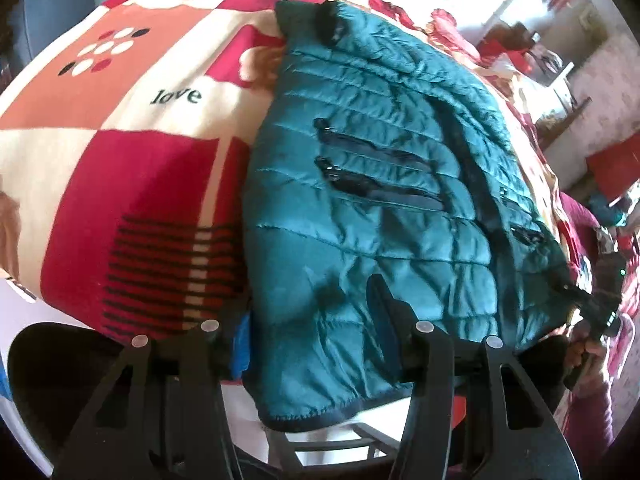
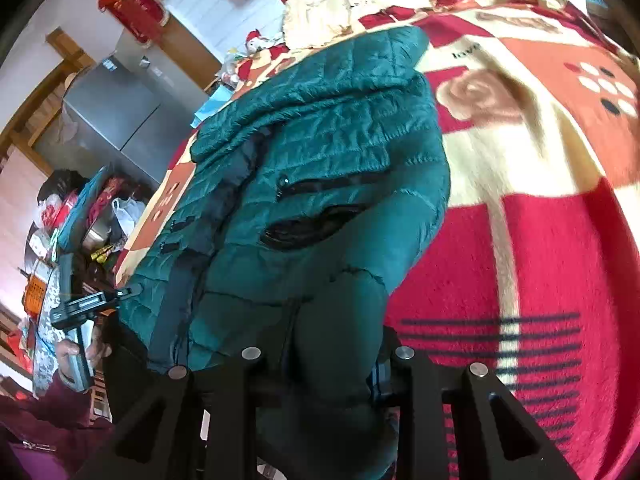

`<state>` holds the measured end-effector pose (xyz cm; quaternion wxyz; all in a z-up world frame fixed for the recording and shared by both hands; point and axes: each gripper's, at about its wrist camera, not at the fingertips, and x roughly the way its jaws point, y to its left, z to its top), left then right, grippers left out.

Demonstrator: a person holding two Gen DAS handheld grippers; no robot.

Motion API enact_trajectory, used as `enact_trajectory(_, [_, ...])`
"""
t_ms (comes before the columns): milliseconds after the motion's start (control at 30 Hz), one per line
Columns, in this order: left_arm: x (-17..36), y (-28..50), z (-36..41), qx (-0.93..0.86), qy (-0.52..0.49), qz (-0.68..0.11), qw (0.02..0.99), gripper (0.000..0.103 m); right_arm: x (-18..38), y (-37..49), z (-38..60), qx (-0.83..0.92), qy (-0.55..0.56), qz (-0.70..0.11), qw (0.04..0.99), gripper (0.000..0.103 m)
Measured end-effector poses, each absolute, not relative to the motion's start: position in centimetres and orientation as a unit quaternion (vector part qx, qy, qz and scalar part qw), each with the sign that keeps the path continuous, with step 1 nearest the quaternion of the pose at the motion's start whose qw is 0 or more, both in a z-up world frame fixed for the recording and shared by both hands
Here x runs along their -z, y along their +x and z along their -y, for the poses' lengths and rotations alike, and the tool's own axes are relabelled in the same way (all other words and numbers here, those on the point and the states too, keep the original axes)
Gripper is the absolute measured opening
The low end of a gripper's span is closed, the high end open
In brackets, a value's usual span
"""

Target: Fold large clothes

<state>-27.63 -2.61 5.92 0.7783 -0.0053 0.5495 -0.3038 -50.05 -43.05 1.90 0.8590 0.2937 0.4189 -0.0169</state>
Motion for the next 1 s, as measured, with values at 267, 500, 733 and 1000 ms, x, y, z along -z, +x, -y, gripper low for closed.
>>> enact_trajectory(267, [-5.5, -25.9, 1.2, 0.295, -0.05, -0.577, 0.76, 0.06, -0.4, -50.6, 43.6, 0.018, 0.337, -0.418, 0.843, 0.049])
enact_trajectory(500, [-4.5, -26.3, 1.9, 0.268, 0.014, -0.559, 0.785, 0.065, -0.4, -50.4, 43.1, 0.018, 0.33, -0.429, 0.841, 0.053])
enact_trajectory(733, [-2.6, -25.4, 1.8, 0.259, -0.011, -0.576, 0.775, 0.067, -0.3, -50.2, 42.9, 0.011, 0.329, -0.432, 0.84, 0.066])
enact_trajectory(1000, [-4.3, -27.7, 4.4, 0.325, 0.037, -0.55, 0.768, 0.068, -0.2, -49.8, 42.3, -0.001, 0.319, -0.425, 0.847, 0.068])
